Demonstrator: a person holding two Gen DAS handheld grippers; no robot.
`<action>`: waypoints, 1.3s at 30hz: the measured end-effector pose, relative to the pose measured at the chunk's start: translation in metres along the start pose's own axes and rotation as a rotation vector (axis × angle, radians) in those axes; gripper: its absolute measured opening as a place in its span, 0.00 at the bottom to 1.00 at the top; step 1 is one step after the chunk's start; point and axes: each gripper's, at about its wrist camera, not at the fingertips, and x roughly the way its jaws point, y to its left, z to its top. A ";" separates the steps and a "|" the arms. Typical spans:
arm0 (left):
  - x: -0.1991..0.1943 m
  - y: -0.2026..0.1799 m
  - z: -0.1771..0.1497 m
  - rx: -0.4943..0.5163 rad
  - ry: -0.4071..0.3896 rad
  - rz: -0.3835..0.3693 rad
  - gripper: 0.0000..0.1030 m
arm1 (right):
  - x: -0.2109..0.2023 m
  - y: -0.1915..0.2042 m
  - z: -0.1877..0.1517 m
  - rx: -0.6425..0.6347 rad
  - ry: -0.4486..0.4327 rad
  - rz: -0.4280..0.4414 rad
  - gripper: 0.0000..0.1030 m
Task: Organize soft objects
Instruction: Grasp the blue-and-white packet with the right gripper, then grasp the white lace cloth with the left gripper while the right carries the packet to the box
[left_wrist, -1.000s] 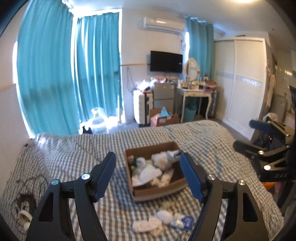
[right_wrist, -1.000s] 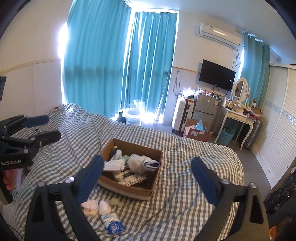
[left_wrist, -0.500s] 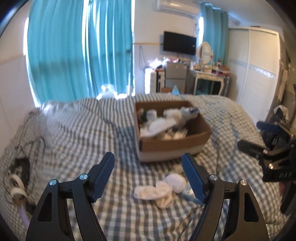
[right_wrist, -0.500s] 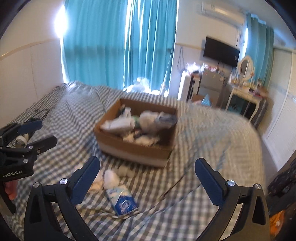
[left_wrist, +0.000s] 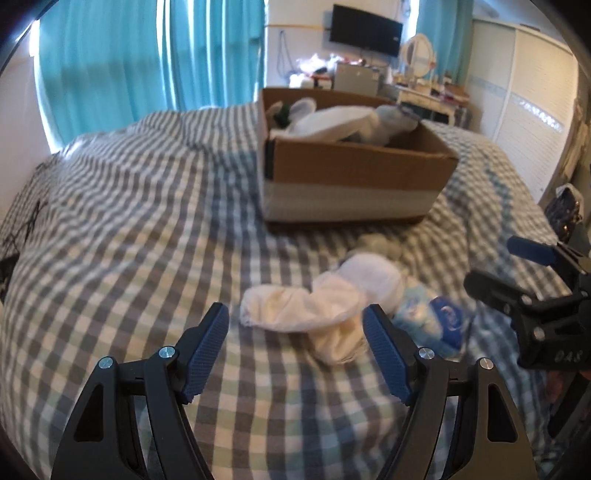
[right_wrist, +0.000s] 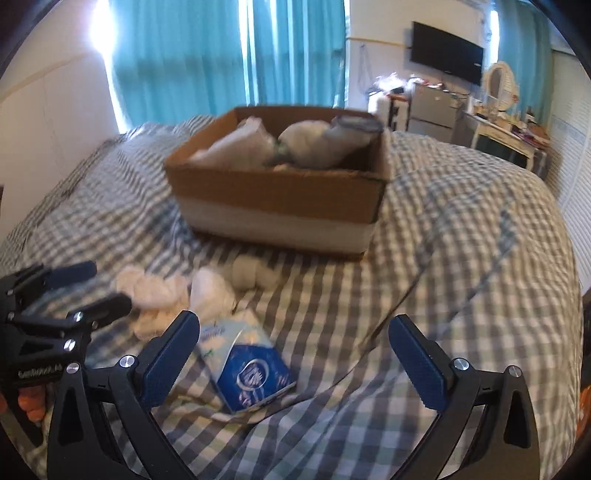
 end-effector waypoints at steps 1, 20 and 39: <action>0.003 0.001 -0.002 -0.006 0.009 0.000 0.74 | 0.005 0.003 -0.002 -0.011 0.019 0.009 1.00; 0.006 0.003 -0.002 -0.023 0.040 -0.008 0.74 | 0.055 0.021 -0.026 -0.026 0.212 0.139 0.67; 0.050 -0.012 0.001 0.025 0.147 -0.092 0.51 | 0.019 0.004 -0.013 0.008 0.035 0.003 0.51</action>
